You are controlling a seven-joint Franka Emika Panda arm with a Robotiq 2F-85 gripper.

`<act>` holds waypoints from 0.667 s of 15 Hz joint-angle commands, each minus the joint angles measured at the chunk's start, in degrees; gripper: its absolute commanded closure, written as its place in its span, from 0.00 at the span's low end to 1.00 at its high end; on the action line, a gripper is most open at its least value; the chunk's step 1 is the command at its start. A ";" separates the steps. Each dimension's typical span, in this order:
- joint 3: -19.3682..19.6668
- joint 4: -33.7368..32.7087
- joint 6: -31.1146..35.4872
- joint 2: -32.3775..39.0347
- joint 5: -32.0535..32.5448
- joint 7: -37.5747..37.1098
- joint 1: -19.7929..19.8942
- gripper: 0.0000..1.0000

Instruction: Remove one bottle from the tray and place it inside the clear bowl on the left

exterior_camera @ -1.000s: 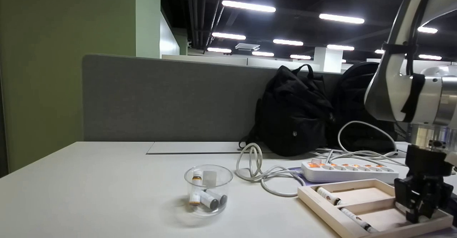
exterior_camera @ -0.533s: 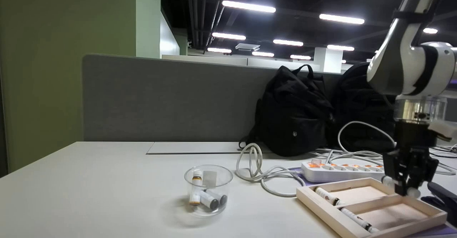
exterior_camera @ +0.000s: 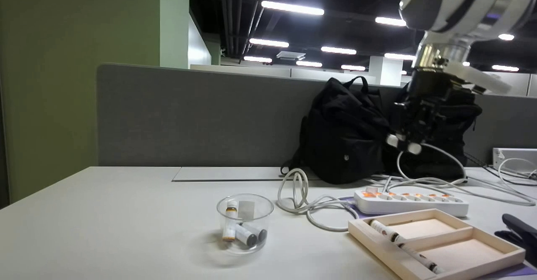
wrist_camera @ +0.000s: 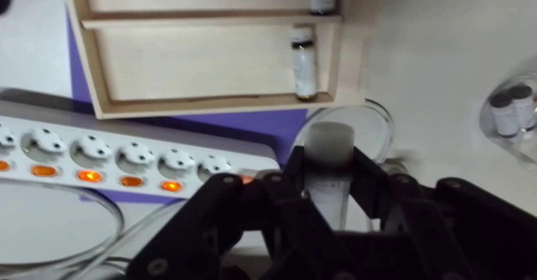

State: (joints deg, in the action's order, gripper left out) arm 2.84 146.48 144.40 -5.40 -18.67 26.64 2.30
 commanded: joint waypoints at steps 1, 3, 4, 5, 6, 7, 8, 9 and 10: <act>-3.89 -5.47 -3.40 0.02 -2.80 -5.80 -5.75 0.93; -3.37 -3.62 -2.55 -0.89 -1.51 -4.75 -5.59 0.93; -4.36 -4.20 -2.76 -0.71 -1.37 -6.05 -6.63 0.71; -4.46 -4.09 -2.60 -0.65 -1.42 -5.98 -6.92 0.71; -4.21 -3.89 -2.58 -0.62 -1.42 -5.72 -6.73 0.71; -3.63 -3.77 -2.59 -0.61 -1.42 -5.21 -6.25 0.71; -3.31 -3.75 -2.59 -0.53 -1.42 -4.81 -5.90 0.71; -3.27 -3.75 -2.59 -0.49 -1.42 -4.72 -5.82 0.71; -3.19 -3.75 -2.59 -0.49 -1.42 -4.67 -5.78 0.71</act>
State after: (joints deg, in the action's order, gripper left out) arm -0.67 142.79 141.93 -5.85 -20.24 22.14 -3.16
